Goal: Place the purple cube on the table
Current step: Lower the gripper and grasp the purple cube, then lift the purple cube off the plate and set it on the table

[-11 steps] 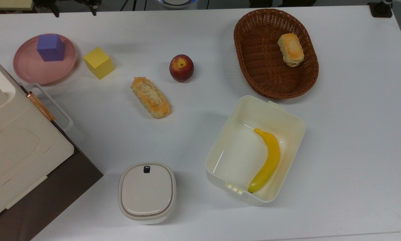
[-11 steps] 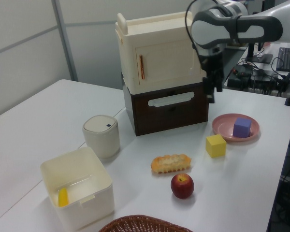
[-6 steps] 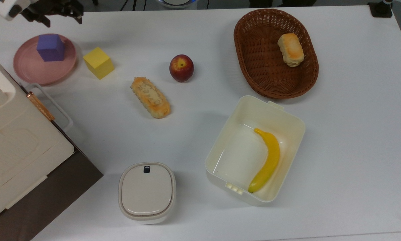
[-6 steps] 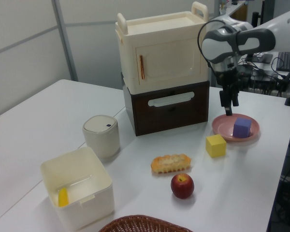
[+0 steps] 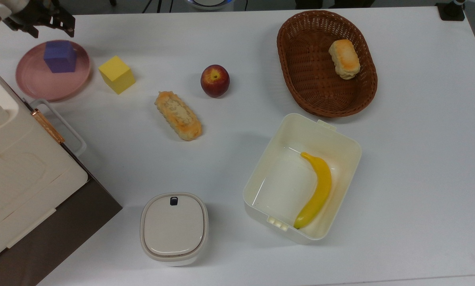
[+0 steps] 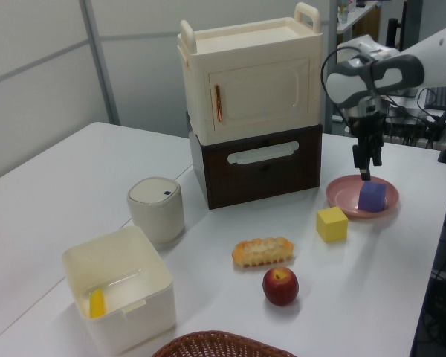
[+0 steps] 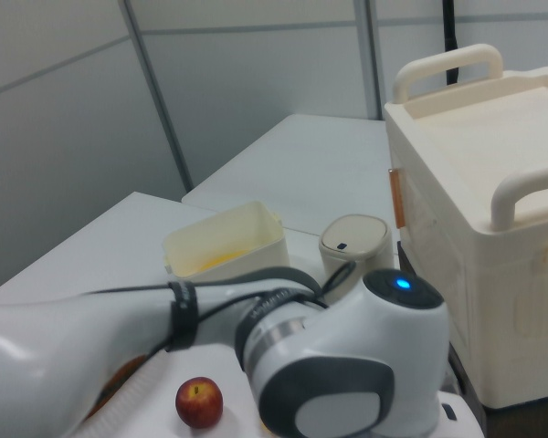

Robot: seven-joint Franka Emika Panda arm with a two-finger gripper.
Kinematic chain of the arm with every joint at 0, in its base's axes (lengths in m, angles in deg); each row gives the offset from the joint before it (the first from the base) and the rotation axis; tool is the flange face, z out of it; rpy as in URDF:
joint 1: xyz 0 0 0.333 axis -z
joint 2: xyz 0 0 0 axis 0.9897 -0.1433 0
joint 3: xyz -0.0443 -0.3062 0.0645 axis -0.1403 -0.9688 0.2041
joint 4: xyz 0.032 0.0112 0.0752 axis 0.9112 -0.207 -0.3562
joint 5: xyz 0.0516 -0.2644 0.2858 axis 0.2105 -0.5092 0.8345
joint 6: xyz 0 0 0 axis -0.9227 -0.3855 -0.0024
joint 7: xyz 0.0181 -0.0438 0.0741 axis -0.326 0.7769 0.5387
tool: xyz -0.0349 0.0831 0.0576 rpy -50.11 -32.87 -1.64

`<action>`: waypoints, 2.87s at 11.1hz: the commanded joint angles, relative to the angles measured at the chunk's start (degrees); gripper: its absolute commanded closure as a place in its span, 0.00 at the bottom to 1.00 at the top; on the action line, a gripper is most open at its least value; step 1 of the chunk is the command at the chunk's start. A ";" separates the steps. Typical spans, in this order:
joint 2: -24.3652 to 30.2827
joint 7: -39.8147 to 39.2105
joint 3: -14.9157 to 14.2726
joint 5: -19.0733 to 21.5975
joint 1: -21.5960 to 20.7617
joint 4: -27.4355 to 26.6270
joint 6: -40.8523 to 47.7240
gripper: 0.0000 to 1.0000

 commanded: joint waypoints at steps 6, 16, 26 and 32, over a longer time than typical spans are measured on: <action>-7.10 0.02 -2.20 -4.06 -0.43 -0.48 -7.10 0.00; -2.38 0.63 -1.24 -3.53 -2.36 0.74 -1.06 0.50; -1.04 21.45 -1.24 2.00 -22.05 2.95 6.88 0.00; 2.82 29.09 -1.32 4.29 -28.36 5.94 10.30 0.00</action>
